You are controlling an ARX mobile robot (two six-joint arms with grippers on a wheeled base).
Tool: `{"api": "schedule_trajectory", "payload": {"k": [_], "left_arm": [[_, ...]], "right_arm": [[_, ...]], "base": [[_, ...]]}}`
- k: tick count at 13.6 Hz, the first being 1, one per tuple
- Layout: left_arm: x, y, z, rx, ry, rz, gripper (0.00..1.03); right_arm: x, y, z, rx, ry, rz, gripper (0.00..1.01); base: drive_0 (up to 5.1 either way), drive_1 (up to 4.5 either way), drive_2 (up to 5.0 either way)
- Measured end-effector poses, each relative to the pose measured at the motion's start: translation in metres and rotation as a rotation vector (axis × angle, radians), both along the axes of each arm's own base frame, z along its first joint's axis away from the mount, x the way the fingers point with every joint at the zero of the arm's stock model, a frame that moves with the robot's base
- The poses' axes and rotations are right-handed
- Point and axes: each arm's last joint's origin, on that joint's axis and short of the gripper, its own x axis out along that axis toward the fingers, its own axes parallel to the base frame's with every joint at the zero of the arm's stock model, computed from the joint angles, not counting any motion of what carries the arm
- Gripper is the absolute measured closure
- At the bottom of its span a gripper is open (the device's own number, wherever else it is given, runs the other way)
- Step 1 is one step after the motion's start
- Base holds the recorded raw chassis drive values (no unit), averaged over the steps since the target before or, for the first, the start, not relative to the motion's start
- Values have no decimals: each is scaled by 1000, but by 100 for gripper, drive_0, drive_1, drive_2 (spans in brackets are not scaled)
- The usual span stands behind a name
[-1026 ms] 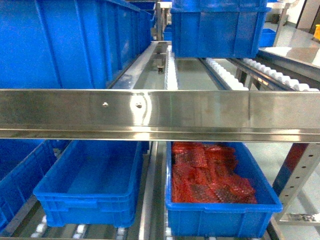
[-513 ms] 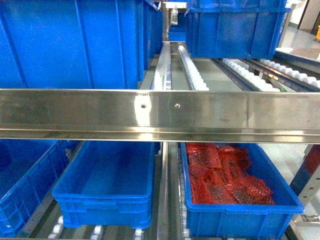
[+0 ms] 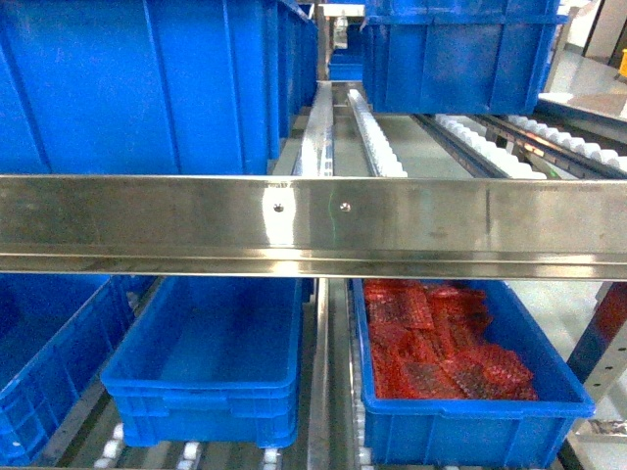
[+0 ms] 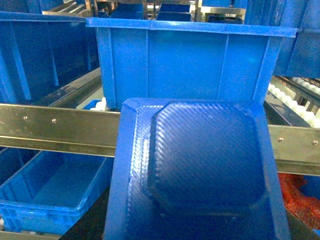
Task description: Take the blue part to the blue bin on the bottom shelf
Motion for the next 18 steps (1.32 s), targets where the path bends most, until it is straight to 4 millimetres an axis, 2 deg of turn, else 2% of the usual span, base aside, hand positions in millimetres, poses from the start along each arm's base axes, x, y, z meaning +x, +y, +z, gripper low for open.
{"api": "schedule_trajectory", "payload": {"k": [18], "left_arm": [[0, 0, 0, 0, 1, 0, 60]], "right_arm": [[0, 0, 0, 0, 0, -3, 3]], "base": [[0, 0, 0]]}}
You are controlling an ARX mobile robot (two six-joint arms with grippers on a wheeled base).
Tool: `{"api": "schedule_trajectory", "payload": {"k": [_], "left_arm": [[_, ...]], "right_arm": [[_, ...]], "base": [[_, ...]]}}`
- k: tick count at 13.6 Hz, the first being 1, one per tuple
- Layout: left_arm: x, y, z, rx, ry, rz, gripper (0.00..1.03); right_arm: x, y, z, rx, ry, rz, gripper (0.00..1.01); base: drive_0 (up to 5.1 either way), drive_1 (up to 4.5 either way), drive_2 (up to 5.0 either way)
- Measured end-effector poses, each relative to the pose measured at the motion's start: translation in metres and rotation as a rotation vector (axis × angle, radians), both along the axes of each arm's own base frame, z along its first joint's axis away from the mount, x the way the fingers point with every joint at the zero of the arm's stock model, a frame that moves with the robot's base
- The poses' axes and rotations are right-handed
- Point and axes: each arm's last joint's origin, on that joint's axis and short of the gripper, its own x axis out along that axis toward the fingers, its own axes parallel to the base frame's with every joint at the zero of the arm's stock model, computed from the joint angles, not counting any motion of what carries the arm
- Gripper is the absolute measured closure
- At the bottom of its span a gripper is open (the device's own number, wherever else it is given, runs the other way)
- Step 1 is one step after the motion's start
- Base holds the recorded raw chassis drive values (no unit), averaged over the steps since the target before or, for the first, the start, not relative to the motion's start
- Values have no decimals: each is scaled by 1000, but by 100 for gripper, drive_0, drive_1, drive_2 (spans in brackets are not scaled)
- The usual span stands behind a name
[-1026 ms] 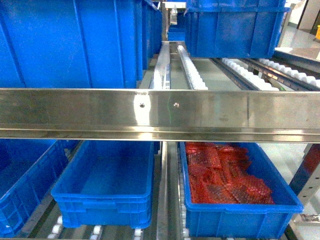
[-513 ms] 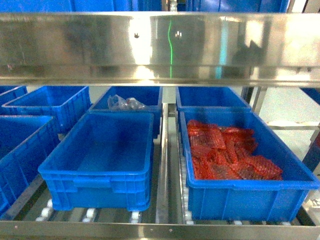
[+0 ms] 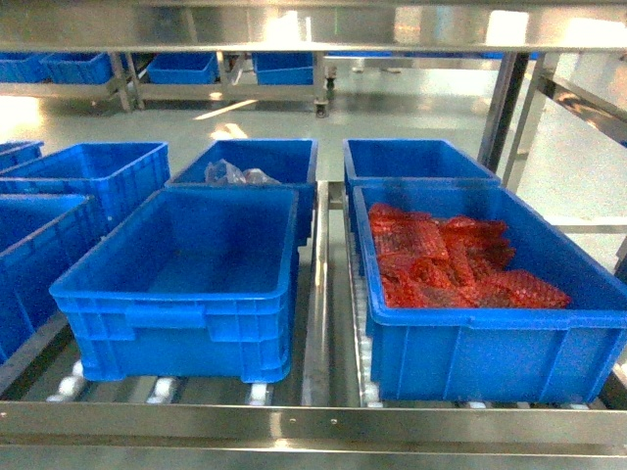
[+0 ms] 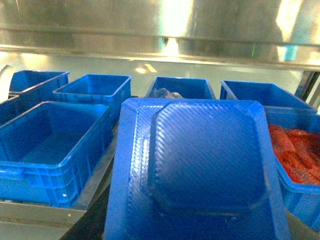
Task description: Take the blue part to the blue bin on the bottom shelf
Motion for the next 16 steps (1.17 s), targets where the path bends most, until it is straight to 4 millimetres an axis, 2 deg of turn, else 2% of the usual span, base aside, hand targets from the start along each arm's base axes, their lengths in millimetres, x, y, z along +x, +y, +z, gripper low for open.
{"api": "schedule_trajectory", "payload": {"k": [5, 16], "left_arm": [[0, 0, 0, 1, 2, 0, 60], [0, 0, 0, 0, 2, 0, 60]], "right_arm": [[0, 0, 0, 0, 2, 0, 3], [0, 0, 0, 0, 2, 0, 3]], "base": [[0, 0, 0], [-15, 406, -437]]}}
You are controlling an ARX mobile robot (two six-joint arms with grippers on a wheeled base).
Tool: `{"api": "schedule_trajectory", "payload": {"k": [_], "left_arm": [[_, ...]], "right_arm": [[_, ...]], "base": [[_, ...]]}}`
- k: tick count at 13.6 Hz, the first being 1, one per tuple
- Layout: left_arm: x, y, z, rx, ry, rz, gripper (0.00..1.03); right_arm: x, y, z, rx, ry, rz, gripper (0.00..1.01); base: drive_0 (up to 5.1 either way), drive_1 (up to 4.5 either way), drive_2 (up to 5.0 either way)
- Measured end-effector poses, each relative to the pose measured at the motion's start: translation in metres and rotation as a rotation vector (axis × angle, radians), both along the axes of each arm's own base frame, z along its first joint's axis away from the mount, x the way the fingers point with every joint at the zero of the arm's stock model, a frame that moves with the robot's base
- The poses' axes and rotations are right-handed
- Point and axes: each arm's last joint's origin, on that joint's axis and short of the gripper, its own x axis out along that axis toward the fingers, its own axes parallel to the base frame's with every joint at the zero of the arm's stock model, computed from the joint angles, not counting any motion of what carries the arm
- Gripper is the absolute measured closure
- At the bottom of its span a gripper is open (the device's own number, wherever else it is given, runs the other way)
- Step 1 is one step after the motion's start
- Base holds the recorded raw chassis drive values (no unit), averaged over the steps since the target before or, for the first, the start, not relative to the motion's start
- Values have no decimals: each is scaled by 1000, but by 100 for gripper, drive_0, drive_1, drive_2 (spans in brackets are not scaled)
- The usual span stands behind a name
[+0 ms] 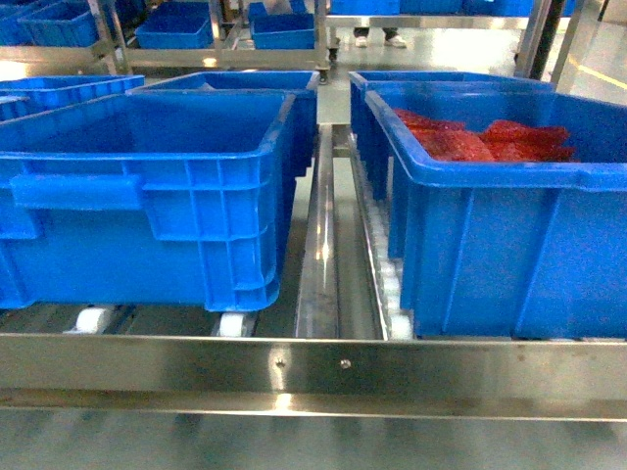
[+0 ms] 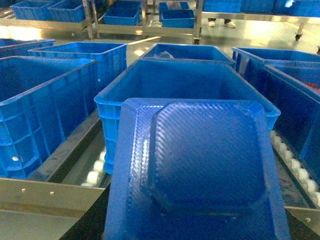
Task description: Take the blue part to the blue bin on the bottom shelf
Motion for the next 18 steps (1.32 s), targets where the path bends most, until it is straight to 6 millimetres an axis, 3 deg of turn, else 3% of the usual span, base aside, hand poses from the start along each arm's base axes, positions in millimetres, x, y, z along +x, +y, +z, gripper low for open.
{"api": "schedule_trajectory", "payload": {"k": [2, 18], "left_arm": [[0, 0, 0, -1, -1, -3, 60], [0, 0, 0, 1, 1, -1, 60]], "right_arm": [[0, 0, 0, 0, -1, 1, 3], [0, 0, 0, 0, -1, 0, 3]], "base": [[-7, 414, -428], [0, 0, 0]]}}
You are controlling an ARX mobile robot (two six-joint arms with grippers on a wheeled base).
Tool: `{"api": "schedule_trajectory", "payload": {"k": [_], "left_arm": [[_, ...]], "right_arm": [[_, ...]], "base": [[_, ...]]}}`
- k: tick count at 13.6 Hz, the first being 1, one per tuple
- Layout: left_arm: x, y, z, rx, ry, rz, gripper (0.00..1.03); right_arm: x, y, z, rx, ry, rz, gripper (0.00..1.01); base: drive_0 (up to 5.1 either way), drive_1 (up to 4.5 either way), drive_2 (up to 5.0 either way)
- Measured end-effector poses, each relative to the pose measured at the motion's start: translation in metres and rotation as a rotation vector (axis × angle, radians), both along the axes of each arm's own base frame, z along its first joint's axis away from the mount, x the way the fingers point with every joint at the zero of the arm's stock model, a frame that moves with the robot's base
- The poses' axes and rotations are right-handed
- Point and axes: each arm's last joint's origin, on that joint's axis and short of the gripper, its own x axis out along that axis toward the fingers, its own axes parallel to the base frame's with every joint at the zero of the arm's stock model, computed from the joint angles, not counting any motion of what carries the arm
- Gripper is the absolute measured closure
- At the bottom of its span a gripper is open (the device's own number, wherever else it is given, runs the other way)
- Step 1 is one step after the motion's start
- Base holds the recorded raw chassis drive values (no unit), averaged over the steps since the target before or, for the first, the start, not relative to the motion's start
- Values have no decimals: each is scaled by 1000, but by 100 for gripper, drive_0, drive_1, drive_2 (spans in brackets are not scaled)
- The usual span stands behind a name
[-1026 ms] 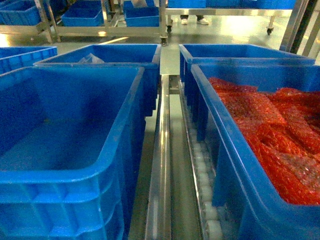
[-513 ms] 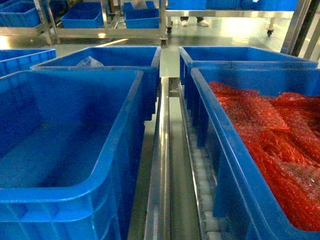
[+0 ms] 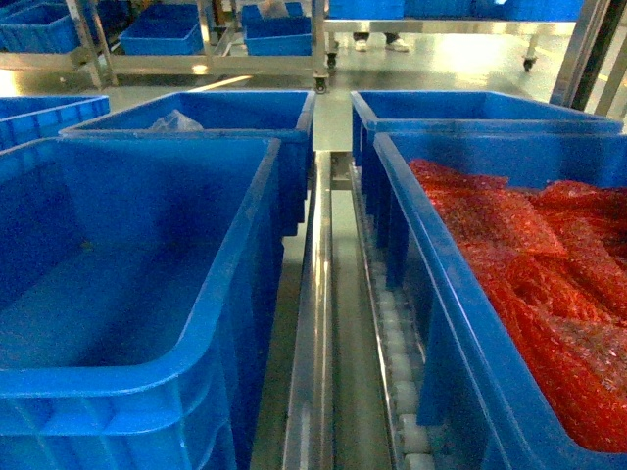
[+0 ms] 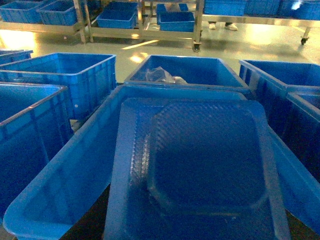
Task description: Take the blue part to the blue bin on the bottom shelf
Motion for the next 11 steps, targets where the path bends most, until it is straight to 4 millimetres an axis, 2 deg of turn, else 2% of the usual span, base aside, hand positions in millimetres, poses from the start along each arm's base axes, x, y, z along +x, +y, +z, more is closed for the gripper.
{"api": "schedule_trajectory", "payload": {"k": [11], "left_arm": [[0, 0, 0, 0, 0, 0, 60]], "right_arm": [[0, 0, 0, 0, 0, 0, 3]], "base": [[0, 0, 0]]}}
